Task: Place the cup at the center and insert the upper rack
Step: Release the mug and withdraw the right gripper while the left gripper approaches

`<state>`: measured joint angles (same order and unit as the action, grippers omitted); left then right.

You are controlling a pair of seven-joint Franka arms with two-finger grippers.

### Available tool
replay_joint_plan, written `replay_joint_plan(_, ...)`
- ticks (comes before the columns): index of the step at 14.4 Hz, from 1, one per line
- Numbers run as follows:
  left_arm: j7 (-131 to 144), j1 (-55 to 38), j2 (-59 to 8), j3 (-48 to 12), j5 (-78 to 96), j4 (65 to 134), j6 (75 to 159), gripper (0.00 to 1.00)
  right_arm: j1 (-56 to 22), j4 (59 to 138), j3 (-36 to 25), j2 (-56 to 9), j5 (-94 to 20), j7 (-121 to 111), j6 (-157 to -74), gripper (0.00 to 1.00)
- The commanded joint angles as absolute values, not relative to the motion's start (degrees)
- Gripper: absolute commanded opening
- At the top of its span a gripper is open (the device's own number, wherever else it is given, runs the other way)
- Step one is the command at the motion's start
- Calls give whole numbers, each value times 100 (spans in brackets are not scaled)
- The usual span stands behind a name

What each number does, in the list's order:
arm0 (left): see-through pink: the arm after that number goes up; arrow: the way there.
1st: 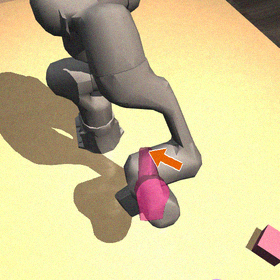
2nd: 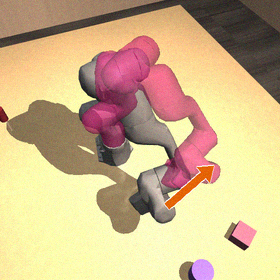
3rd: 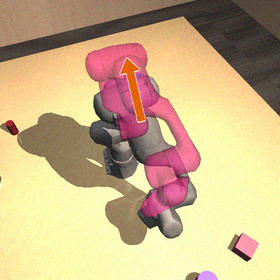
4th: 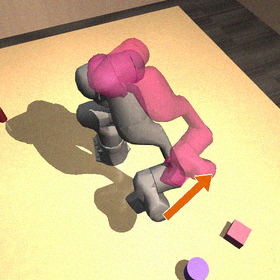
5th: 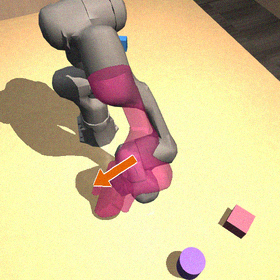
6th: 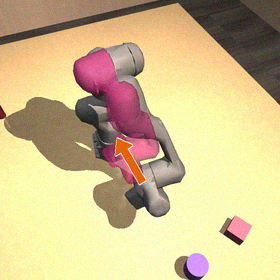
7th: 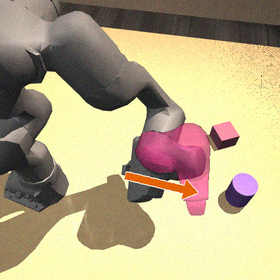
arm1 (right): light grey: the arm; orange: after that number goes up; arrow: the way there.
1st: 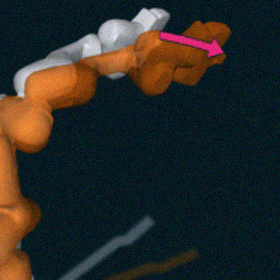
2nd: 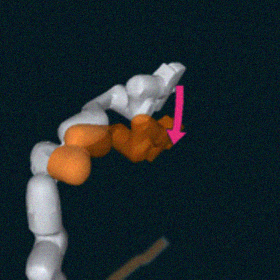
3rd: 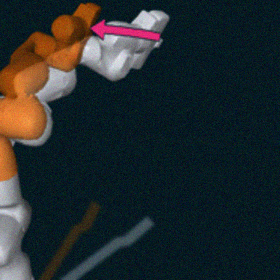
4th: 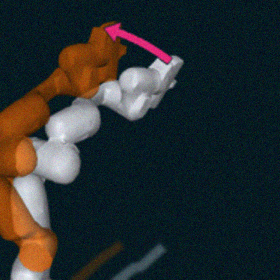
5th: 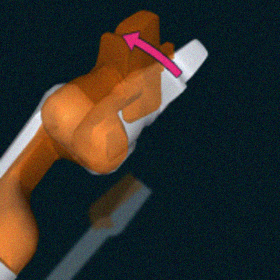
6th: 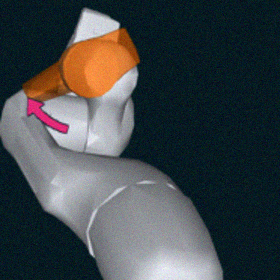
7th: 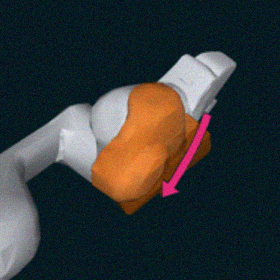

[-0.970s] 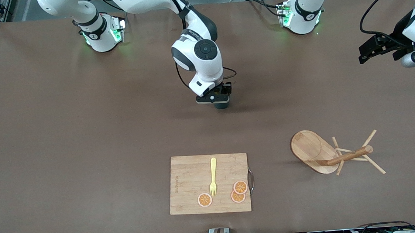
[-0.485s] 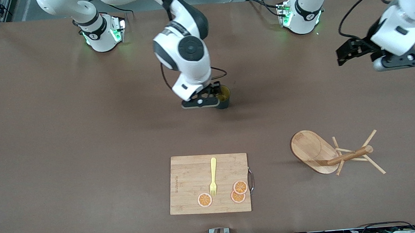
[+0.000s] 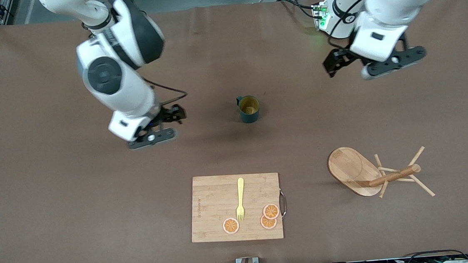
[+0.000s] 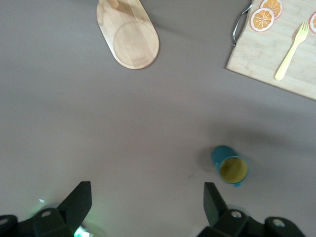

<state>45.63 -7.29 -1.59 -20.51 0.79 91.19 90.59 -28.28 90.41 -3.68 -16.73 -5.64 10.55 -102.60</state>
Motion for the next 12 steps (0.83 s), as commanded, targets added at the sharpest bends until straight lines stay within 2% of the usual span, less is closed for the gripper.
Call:
replay_joint_plan(1,5744,-738,-359,-2626,-96,9387,9553,100,-2077,9325,-246,-1319,-580,65,-10073,100)
replay_joint_plan(4,7009,-1316,-930,-3102,-1104,9378,9729,100,-1304,9290,-246,-1222,-580,-1016,-9836,100)
replay_joint_plan(9,9487,-2476,-2028,-3103,-2063,9316,10519,100,-327,8974,-281,-1222,-519,-1503,-9379,100)
replay_joint_plan(12,10884,-3188,-2679,-3094,-2644,9159,10564,100,26,8737,-299,-1222,-501,-1468,-9159,100)
